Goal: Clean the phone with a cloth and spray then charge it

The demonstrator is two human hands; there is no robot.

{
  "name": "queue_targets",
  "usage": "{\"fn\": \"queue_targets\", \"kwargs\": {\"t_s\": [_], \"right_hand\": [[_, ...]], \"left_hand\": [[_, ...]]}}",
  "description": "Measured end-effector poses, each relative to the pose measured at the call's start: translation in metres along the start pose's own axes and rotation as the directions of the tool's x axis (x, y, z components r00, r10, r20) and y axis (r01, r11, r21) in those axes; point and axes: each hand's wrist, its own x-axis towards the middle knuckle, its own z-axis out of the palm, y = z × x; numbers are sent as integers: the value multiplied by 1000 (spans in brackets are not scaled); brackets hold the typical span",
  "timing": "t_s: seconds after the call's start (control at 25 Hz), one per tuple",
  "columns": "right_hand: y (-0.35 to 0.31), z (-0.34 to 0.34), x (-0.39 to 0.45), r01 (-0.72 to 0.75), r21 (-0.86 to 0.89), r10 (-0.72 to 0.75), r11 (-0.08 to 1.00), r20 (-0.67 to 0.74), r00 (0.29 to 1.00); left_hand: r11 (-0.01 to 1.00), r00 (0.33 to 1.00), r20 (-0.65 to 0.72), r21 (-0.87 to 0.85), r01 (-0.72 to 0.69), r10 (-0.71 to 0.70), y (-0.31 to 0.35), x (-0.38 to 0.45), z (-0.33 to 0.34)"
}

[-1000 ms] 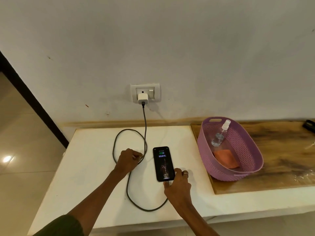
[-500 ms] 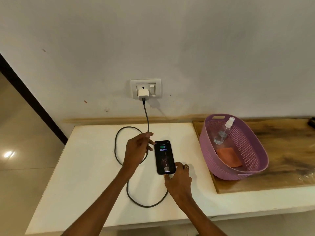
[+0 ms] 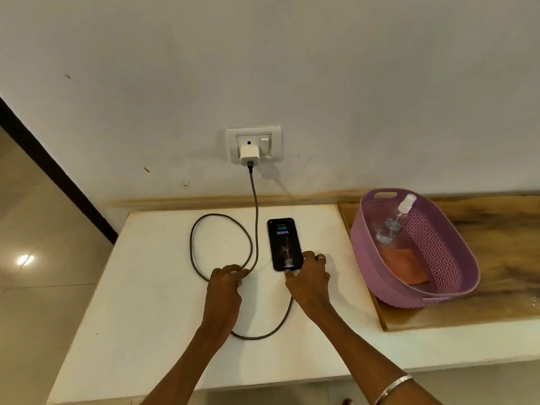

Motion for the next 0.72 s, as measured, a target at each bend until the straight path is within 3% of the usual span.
{"fn": "queue_targets", "kwargs": {"t_s": [0.24,0.44,0.72], "right_hand": [[-4,3,14,1,14,-1,1000,-2,1000],[-6,5,17,-1,24,2,1000,-13,1000],[-8,1,11,-6,15,6,1000,8,1000]], "left_hand": [[996,1000,6,-83,-30,30,-5,23,-6],[989,988,55,-4,-148,148,-4,25,-4],[991,986,99,-1,-134,134,-2,22,-6]]}}
